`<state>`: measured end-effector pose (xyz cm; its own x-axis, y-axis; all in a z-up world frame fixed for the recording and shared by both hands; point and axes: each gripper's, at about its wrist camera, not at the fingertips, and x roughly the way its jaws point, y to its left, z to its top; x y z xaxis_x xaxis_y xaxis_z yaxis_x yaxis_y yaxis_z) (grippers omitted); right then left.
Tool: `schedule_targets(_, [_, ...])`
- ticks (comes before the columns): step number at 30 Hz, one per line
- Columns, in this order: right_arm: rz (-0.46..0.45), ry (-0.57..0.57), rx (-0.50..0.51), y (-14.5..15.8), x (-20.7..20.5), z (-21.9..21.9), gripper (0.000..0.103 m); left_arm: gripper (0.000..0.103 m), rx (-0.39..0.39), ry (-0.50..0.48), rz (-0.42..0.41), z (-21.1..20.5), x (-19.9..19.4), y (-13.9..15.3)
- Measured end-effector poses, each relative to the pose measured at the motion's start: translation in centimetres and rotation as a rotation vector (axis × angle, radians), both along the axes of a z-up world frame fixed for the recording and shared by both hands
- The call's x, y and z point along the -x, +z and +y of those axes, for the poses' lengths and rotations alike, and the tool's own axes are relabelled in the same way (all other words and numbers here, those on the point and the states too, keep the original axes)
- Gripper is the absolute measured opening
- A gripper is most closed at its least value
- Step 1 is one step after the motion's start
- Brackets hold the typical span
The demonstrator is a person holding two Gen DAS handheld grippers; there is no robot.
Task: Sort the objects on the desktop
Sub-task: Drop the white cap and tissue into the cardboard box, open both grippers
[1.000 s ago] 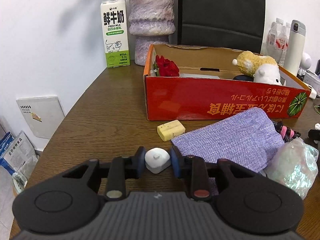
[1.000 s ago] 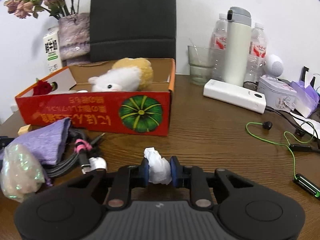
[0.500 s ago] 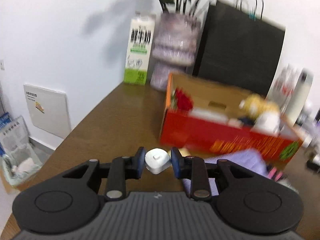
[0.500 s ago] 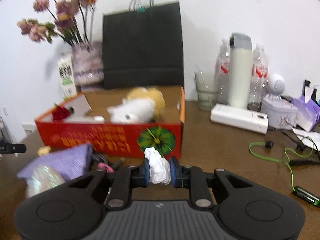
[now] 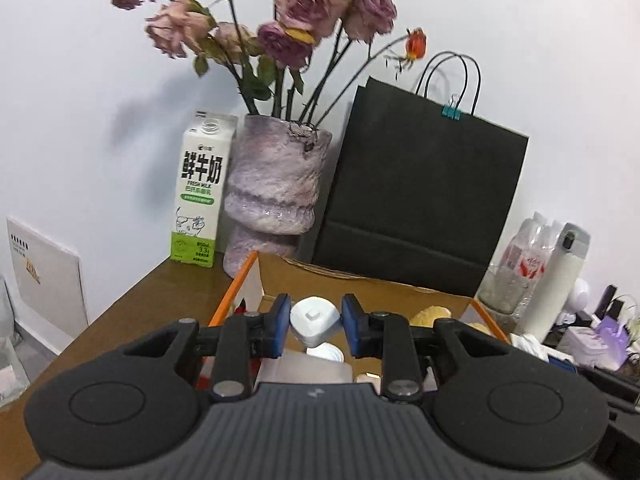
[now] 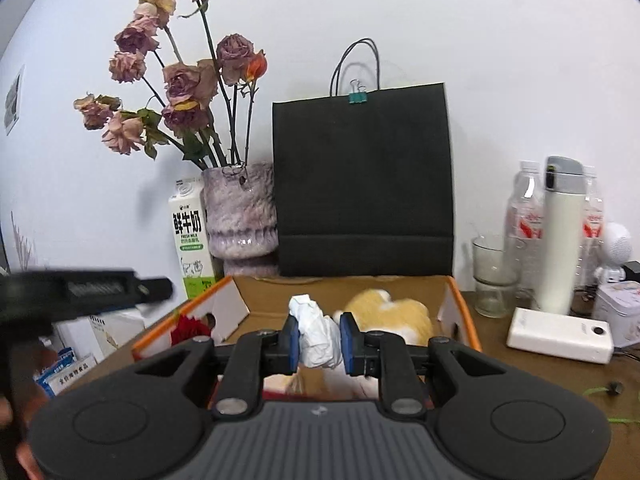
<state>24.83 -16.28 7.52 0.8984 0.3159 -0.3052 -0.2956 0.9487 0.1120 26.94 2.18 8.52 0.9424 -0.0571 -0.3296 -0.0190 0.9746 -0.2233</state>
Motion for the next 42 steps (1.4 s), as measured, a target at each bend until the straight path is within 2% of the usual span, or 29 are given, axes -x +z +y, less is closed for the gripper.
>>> schedule_targets(5, [0.018,0.019,0.027,-0.2,-3.5,2.2,0.019,0.029,-0.043,-0.006,0.001,-0.3,-2.6,-0.6])
schedule_targets(12, [0.096,0.069,0.140,-2.3,-7.5,4.5,0.019,0.029,-0.111,-0.014,0.061,0.1,-5.9,-2.5])
schedule_targets(18, [0.151,0.081,0.155,-3.8,-8.9,4.6,0.020,0.029,-0.157,-0.011,0.106,0.0,-7.2,-3.8])
schedule_targets(21, [0.147,0.068,0.146,-3.7,-8.7,4.5,0.024,0.032,-0.181,-0.029,0.116,-0.2,-7.4,-4.0])
schedule_targets(22, [0.145,0.067,0.137,-3.7,-8.6,4.3,0.031,0.042,-0.191,-0.037,0.121,-0.4,-7.3,-4.1])
schedule_targets(23, [0.151,0.065,0.127,-3.7,-8.6,4.0,0.047,0.052,-0.203,-0.040,0.127,-0.6,-7.3,-4.2])
schedule_targets(25, [0.150,0.032,0.123,-3.5,-8.6,3.7,0.062,0.083,-0.227,-0.008,0.127,-0.8,-7.2,-4.2])
schedule_targets(27, [0.149,0.001,0.113,-3.1,-8.7,3.0,0.077,0.103,-0.242,0.059,0.128,-0.7,-7.3,-4.2])
schedule_targets(28, [0.156,-0.010,0.093,-2.9,-8.8,2.6,0.099,0.103,-0.235,0.081,0.118,-0.5,-7.2,-4.2])
schedule_targets(29, [0.162,-0.007,0.067,-2.6,-8.8,2.2,0.103,0.103,-0.216,0.070,0.120,-0.2,-7.2,-4.2])
schedule_targets(31, [0.159,0.006,0.041,-2.2,-8.6,1.9,0.103,0.103,-0.176,0.030,0.147,0.0,-7.5,-4.2])
schedule_targets(35, [0.134,-0.007,0.051,-1.9,-8.3,2.0,0.103,0.103,-0.182,0.027,0.129,-0.1,-7.2,-4.1])
schedule_targets(42, [0.148,-0.022,0.053,-2.2,-8.5,1.8,0.103,0.103,-0.146,0.036,0.132,0.2,-7.1,-4.1])
